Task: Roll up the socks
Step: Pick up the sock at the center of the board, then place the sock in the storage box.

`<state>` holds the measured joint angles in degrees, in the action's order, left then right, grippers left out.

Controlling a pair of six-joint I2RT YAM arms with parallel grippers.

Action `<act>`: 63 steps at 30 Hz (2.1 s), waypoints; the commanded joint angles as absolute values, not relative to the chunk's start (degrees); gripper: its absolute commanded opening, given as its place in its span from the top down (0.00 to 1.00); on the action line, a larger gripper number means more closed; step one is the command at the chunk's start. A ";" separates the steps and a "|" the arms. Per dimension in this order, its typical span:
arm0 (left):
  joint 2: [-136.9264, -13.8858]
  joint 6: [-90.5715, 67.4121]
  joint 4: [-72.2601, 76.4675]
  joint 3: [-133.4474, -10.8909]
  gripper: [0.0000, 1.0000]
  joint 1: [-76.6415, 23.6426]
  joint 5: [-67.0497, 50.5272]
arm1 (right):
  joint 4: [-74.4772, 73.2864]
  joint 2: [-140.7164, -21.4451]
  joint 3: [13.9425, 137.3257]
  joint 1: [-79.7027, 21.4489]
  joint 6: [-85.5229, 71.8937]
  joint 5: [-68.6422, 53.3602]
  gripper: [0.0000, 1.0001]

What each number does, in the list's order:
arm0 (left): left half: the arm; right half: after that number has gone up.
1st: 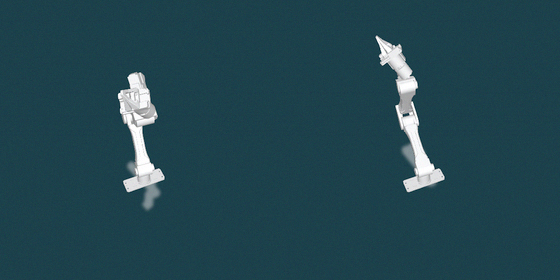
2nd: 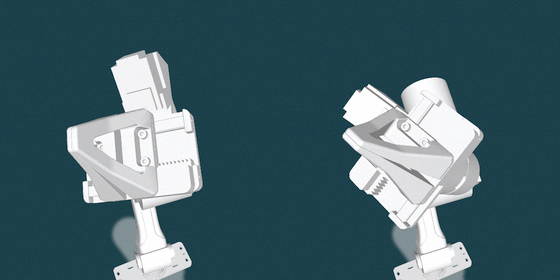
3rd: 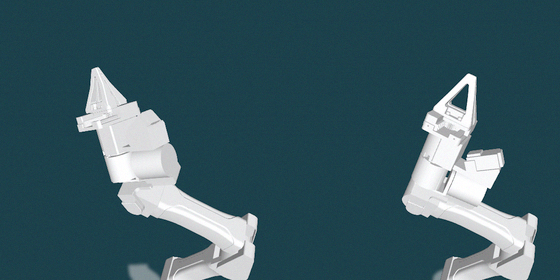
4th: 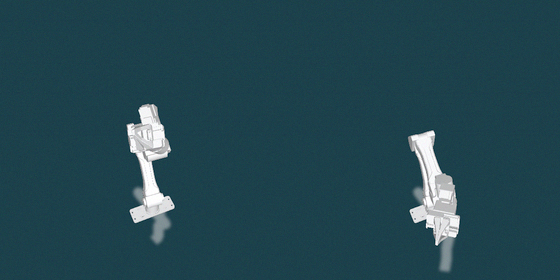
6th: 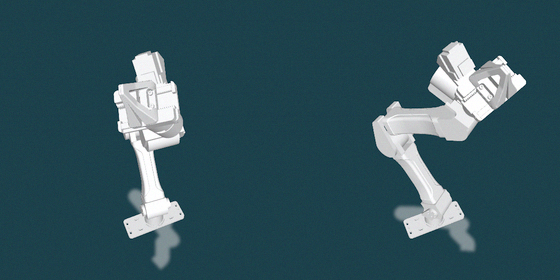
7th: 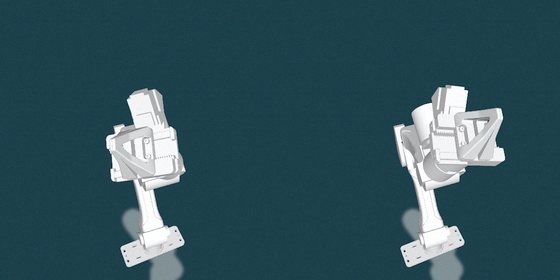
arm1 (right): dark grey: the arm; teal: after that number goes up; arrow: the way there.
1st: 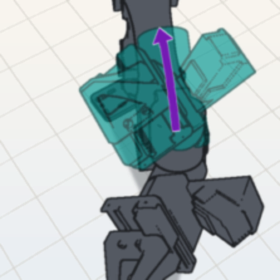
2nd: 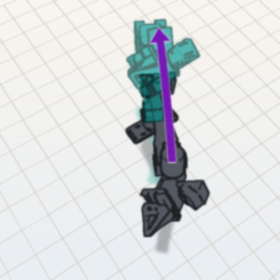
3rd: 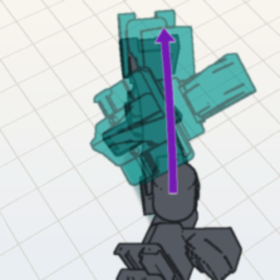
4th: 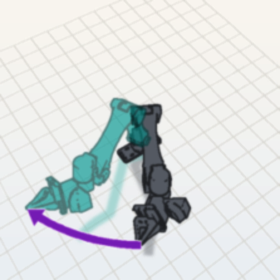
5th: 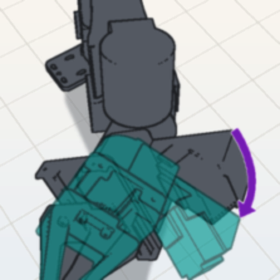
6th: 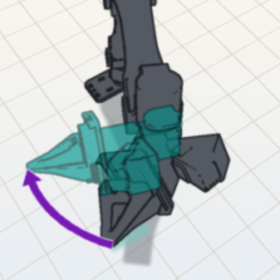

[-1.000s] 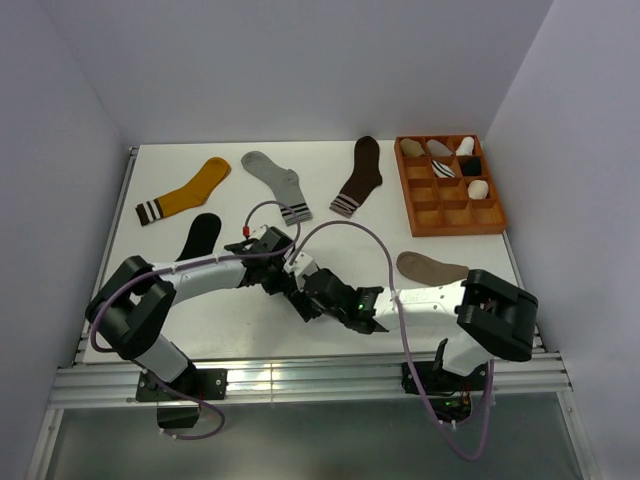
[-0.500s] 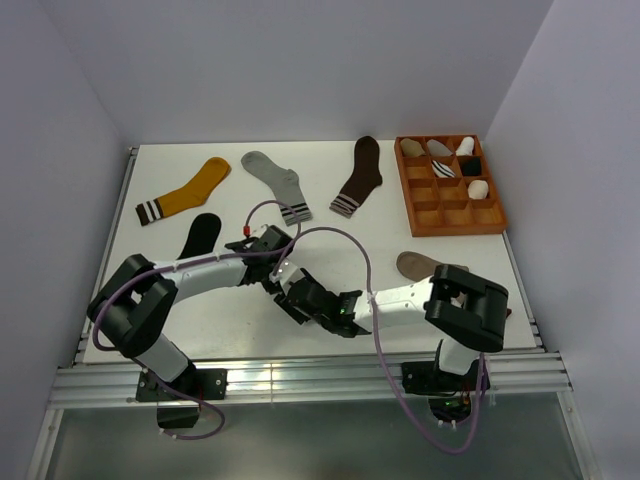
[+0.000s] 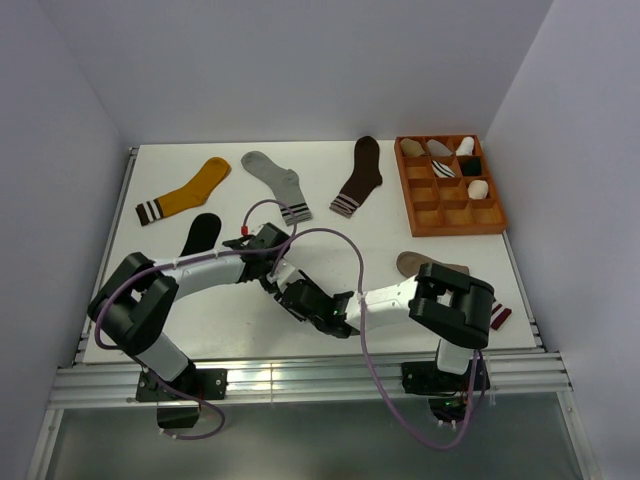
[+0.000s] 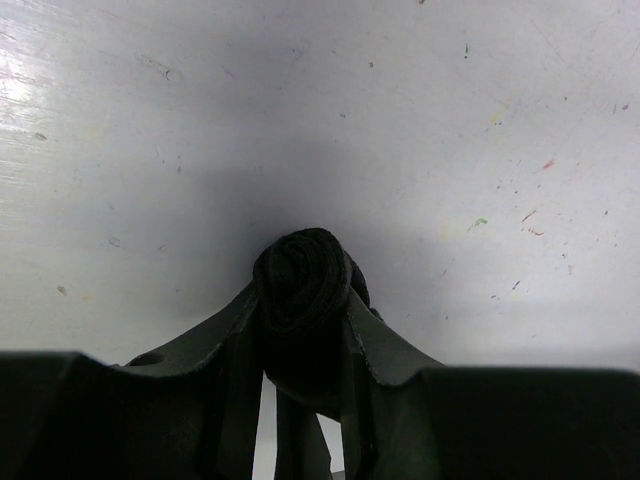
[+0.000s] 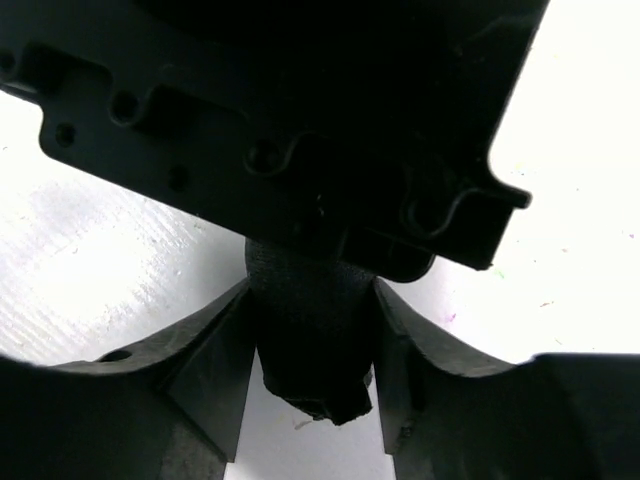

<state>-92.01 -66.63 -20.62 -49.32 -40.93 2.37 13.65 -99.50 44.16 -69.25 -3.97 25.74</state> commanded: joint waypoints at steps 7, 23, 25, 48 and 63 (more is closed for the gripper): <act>-94.13 -65.04 -20.48 -47.81 0.88 -42.98 -1.23 | 11.60 -104.06 47.37 -69.52 -1.58 21.53 0.84; -85.35 -55.20 -25.93 -55.18 0.41 -24.63 2.81 | 5.80 -95.54 43.16 -68.12 -5.62 19.33 1.00; -84.99 -54.50 -26.54 -56.77 0.36 -22.77 2.64 | 5.45 -95.10 42.80 -68.03 -6.15 20.04 1.00; -45.54 -37.80 -30.85 -49.31 0.02 -6.50 17.40 | -19.76 -74.97 55.45 -35.18 -15.47 25.05 1.00; -40.16 -34.19 -31.03 -42.71 0.01 -8.52 26.54 | -29.17 -94.72 79.61 -4.31 -16.35 15.39 1.00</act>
